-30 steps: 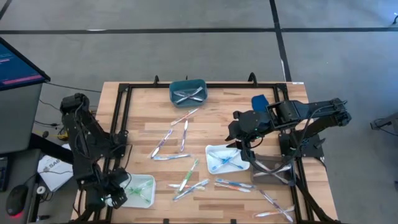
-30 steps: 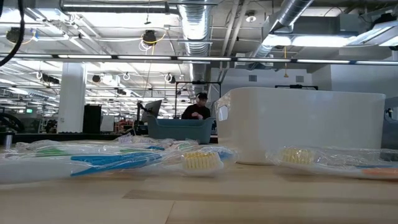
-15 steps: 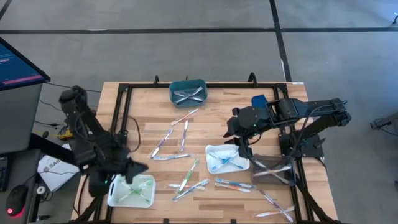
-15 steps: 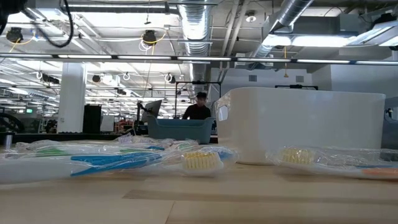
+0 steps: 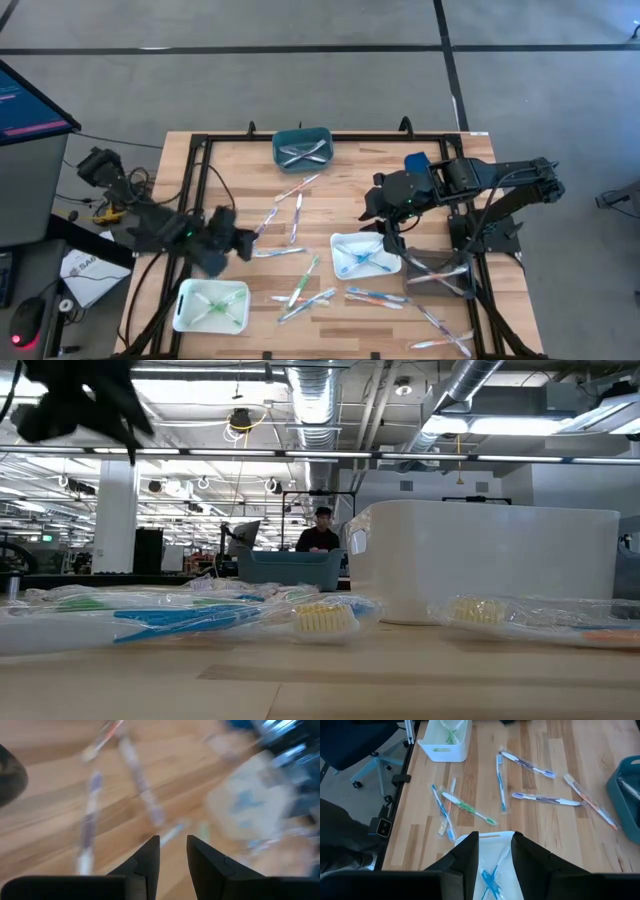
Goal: Pick & Place Toothbrushes
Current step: Put the violet toothbrush into the blue bin
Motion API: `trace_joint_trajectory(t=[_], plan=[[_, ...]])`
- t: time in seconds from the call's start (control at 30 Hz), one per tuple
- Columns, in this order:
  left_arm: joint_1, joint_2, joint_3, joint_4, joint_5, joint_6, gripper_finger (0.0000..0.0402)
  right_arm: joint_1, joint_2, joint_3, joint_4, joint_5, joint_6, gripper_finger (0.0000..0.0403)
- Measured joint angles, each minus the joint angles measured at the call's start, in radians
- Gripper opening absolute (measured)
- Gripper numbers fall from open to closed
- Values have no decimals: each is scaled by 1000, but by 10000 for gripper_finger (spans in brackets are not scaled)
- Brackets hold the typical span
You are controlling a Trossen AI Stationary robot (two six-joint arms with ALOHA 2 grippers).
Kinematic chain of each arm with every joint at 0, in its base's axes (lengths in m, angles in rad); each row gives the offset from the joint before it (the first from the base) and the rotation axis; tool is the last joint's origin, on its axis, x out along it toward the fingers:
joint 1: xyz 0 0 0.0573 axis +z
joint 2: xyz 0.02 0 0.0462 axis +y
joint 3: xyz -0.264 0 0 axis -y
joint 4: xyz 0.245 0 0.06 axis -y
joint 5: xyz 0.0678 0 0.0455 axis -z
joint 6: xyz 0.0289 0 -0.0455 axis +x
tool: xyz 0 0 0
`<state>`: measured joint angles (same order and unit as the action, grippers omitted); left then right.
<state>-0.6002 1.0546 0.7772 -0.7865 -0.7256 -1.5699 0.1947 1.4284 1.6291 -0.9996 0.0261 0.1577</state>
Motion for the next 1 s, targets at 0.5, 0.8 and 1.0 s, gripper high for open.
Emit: trace_joint_trajectory(t=[0.5,0.8,1.0], plan=[[502,57,-134,171,466,642,90,-135,0,0,187,0,27,109],[525,212,-137,170,441,807,105,-247,0,0,196,1,96,109],[562,308,-137,196,561,781,163,-303,0,0,203,1,139,109]])
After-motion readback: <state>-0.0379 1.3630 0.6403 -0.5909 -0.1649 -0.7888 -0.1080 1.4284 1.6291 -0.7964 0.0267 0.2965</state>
